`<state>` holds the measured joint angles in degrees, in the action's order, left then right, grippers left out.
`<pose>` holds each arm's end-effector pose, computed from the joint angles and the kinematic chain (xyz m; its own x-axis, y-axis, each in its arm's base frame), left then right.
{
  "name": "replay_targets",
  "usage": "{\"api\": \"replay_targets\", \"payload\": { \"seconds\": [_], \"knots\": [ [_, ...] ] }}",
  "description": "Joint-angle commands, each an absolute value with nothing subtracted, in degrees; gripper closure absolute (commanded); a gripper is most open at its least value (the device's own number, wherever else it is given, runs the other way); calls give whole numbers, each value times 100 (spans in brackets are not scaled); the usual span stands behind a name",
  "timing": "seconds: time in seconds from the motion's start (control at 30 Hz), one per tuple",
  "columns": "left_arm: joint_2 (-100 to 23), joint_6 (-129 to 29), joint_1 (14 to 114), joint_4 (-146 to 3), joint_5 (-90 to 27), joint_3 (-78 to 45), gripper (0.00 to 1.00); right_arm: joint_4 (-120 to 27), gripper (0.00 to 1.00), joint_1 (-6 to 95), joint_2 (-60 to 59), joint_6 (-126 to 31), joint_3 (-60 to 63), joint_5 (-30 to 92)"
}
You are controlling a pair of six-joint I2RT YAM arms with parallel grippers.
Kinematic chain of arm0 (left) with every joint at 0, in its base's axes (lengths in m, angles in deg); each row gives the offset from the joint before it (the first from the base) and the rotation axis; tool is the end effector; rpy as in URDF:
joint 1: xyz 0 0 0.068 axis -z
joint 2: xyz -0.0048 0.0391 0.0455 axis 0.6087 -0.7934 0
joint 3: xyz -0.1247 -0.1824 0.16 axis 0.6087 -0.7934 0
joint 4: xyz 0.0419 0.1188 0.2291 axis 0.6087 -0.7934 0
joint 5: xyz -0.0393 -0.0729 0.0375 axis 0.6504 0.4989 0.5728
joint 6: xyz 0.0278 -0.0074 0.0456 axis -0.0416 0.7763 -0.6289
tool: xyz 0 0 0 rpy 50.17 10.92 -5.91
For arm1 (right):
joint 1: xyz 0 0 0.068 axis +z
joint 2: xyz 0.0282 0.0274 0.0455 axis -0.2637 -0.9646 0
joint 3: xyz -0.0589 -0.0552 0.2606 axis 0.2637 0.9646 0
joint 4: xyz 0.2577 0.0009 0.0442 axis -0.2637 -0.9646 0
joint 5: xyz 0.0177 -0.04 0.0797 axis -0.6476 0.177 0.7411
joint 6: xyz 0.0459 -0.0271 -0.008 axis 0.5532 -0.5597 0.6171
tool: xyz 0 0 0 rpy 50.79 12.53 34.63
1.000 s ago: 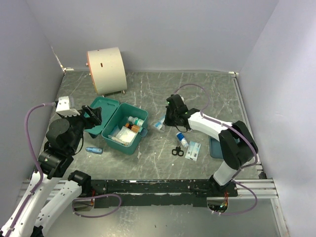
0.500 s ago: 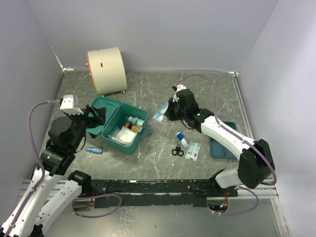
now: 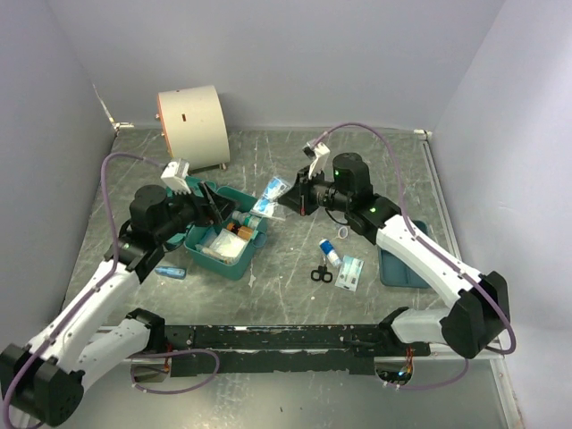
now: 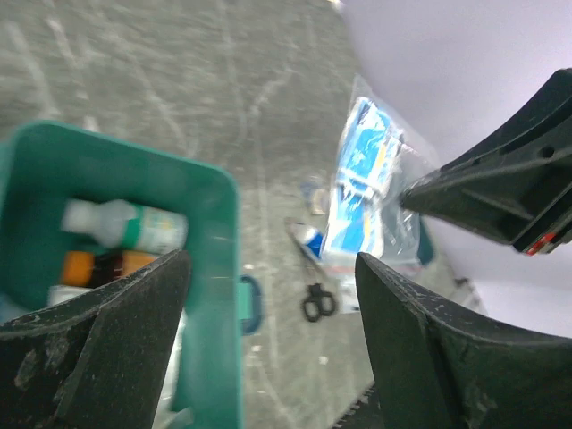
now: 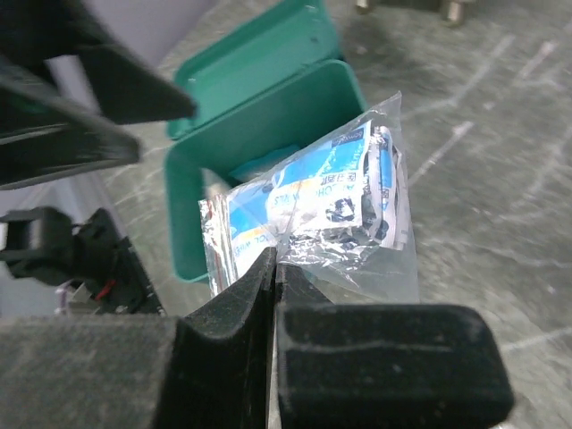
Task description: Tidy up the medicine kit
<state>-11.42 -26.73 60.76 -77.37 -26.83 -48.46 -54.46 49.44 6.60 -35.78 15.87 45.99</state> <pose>0.1835 -0.0876 0.3123 -0.4963 -0.3923 -0.7745 0.3705 0.7111 -0.5976 0.2402 0.1796 0.3320 -0.5480 -0.0169 -0.8363 -0.6763 0.5972 0.4312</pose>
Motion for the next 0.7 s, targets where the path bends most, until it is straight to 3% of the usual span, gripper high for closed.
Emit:
{"api": "replay_targets", "payload": {
  "seconds": [0.0, 0.27, 0.67],
  "knots": [
    [-1570, -1358, 6096, -6369, -1292, -4910, 15, -4704, 100, 5078, 812, -3600, 1785, 5728],
    [-1894, -285, 6096, -5377, -631, -5375, 18, -4253, 100, 5575, 406, -3645, 1853, 6028],
    [-1535, -1237, 6061, -6935, -1062, -5183, 62, -3811, 100, 5703, 144, -3395, 2159, 6050]
  ]
}}
